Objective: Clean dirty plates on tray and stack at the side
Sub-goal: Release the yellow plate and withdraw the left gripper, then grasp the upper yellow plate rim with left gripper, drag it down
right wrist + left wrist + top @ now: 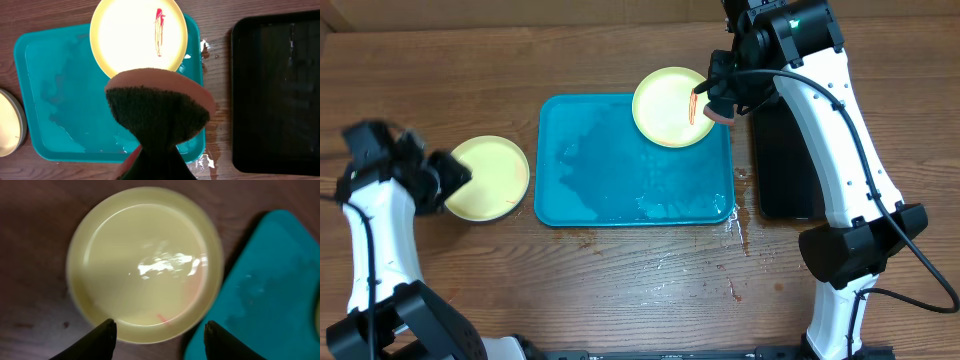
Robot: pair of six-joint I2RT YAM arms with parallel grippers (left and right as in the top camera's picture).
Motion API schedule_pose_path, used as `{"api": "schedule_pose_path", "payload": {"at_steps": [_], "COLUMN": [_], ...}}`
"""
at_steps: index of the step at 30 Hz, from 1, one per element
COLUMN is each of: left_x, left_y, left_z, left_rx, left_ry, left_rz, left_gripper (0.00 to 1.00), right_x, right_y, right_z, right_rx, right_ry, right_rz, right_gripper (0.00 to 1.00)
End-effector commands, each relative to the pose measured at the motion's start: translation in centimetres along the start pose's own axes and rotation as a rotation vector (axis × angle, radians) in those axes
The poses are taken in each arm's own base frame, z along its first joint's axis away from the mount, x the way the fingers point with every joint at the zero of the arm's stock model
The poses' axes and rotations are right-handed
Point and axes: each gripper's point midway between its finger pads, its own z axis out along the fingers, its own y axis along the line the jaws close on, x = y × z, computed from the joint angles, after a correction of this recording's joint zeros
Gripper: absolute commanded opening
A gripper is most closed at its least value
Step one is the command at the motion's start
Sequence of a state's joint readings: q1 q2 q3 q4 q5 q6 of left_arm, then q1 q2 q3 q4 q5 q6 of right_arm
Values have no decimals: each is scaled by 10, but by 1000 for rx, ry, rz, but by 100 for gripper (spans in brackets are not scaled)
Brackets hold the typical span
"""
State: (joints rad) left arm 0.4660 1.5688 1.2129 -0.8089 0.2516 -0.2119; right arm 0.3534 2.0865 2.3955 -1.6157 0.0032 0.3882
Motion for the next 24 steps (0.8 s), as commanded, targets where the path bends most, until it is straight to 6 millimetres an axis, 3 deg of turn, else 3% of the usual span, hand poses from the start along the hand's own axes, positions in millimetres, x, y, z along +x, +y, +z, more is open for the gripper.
{"api": "schedule_pose_path", "payload": {"at_steps": [1,4,8,11,15,20,24], "left_x": [-12,-4,16,33,45,53,67], "left_y": [-60,-116,-181,-231,-283,-322,-330], "left_z": [-17,-24,-25,-15,12,65,104], "left_rx": [90,137,185,236,257,206,173], "left_ry": [-40,-57,-62,-44,-2,66,119], "left_rz": [179,324,481,579,647,691,706], "left_gripper": [64,75,78,77,77,76,76], "right_x": [-4,-4,-3,-2,1,3,3], "right_y": [1,1,0,0,-2,-3,-3], "right_z": [-6,-6,-6,-6,-6,-6,-6], "right_rx": [-14,-14,-13,-10,-5,-1,0], "right_ry": [-20,-20,-18,-12,0,8,8], "right_rz": [2,2,2,1,2,2,2], "right_gripper": [4,4,4,4,4,4,4]}}
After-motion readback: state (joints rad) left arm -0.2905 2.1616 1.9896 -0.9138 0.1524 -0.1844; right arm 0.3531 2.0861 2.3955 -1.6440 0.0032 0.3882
